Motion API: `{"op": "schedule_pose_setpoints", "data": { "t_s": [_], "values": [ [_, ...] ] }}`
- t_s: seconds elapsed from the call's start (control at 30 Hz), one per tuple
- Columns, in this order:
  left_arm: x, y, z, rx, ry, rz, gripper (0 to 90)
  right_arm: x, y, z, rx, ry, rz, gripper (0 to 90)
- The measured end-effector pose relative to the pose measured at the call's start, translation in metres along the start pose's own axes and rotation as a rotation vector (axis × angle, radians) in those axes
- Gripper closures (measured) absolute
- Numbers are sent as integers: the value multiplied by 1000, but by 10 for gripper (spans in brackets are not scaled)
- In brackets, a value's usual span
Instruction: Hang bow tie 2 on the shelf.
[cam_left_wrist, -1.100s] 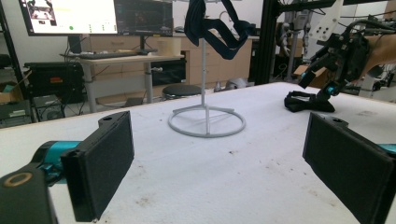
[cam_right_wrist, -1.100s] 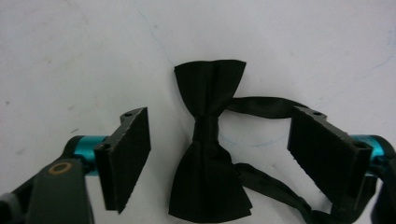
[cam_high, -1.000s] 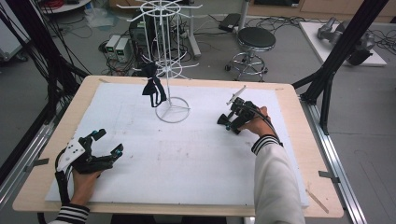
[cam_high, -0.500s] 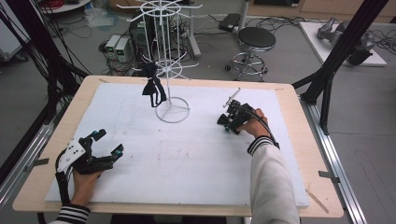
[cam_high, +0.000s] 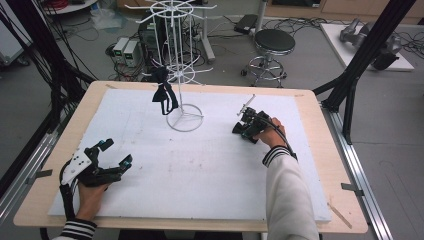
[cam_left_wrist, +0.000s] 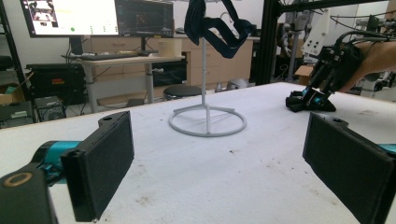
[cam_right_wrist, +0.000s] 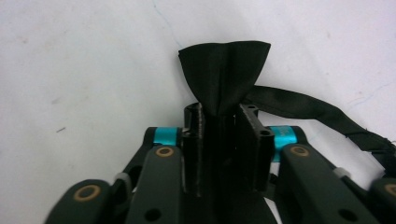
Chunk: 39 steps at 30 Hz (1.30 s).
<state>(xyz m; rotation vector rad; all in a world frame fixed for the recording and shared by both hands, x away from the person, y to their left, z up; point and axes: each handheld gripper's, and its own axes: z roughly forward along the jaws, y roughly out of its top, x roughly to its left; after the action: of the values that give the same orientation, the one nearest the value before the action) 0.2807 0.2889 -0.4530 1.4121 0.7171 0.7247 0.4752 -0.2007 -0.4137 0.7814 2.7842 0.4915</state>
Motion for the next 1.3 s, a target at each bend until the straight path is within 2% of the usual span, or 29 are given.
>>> {"op": "schedule_pose_setpoints", "data": {
  "t_s": [0.23, 0.53, 0.6, 0.83, 1.3],
  "values": [
    [0, 0, 0, -1, 2, -4, 93, 2, 2, -1, 1, -13, -11, 763],
    [1, -1, 0, 0, 0, -3, 93, 1, 2, -10, -58, -20, 1, 762],
    [1, -1, 0, -1, -1, -3, 93, 0, 1, -14, -98, -10, 26, 762],
    [1, -1, 0, -3, -4, -3, 93, -2, -1, -30, -200, 4, 65, 761],
    [1, -1, 0, -3, -4, -8, 93, -3, -4, -54, -354, -2, 111, 762]
  ]
}}
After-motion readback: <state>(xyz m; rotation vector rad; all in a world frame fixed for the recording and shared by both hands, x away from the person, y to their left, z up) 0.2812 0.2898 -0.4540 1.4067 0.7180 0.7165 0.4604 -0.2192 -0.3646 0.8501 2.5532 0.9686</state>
